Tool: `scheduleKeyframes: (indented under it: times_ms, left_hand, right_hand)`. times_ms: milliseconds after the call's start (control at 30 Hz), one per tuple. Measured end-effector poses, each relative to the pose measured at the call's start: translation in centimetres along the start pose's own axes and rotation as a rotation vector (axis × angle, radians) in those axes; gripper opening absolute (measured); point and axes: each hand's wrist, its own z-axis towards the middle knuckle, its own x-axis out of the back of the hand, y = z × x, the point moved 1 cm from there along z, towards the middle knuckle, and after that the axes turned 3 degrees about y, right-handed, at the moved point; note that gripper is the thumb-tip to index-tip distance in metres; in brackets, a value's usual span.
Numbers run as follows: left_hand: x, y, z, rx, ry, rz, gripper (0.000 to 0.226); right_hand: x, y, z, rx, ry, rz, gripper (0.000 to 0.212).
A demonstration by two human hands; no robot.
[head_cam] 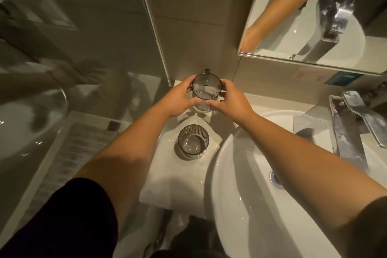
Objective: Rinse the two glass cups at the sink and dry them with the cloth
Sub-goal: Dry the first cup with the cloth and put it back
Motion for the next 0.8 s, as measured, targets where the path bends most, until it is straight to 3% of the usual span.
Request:
scheduleKeyframes:
  times_ms: [367,500,633,733,800]
  left_hand:
    - [0.1,-0.9,0.8,0.055,-0.088,0.016,0.089]
    - [0.4,-0.5,0.4,0.034,-0.071,0.143,0.093]
    - [1.0,0.1,-1.7,0.014,0.128,0.21,0.088]
    - [0.7,-0.2,-4.9,0.027,0.319,0.068,0.064]
    - [-0.3,-0.8,-7.9,0.051,0.341,-0.087,0.053]
  right_hand:
    - [-0.7,0.8,0.1,-0.029,0.007,-0.077,0.077]
    - [-0.3,0.4,0.0,-0.052,-0.036,-0.135,0.084]
    - [1.4,-0.4,-0.9,-0.071,-0.048,-0.263,0.096]
    - [2.7,-1.4,-3.2,0.038,-0.059,-0.355,0.087]
    - [3.0,-2.2,-5.5,0.129,-0.154,-0.363,0.086]
